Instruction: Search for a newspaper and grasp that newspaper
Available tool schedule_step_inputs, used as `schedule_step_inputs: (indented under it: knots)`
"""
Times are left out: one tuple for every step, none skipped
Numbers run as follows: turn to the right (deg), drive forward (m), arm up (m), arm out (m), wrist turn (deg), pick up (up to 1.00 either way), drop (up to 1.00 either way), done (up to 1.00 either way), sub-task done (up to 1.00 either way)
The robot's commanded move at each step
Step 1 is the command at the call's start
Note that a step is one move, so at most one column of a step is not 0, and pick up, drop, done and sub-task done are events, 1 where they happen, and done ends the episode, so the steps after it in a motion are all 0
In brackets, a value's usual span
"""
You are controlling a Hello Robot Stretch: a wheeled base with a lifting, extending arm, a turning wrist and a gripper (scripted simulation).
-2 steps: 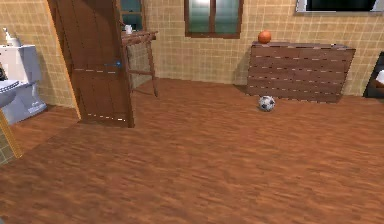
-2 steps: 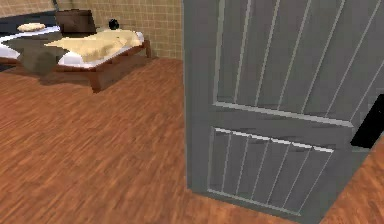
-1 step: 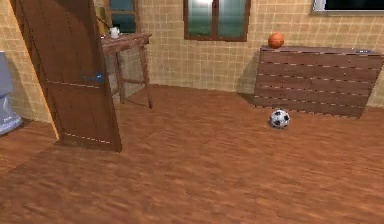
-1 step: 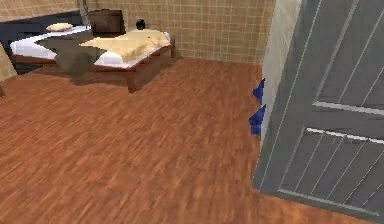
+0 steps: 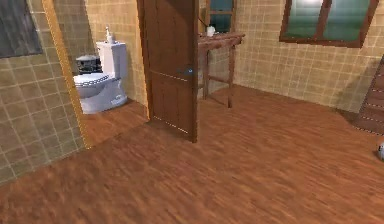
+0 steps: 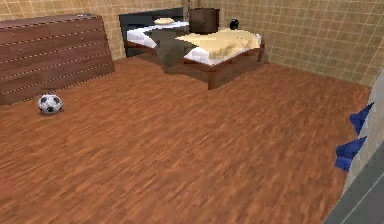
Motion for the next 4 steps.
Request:
schedule_step_inputs:
  knots:
    - [0.0,0.45,0.00,0.00,0.0,0.00,0.00,0.00,0.00]
    - [-18.0,0.00,0.00,0.00,0.0,0.00,0.00,0.00,0.00]
    - [0.0,1.00,0.00,0.00,0.0,0.00,0.00,0.00,0.00]
    - [-3.0,0.00,0.00,0.00,0.0,0.00,0.00,0.00,0.00]
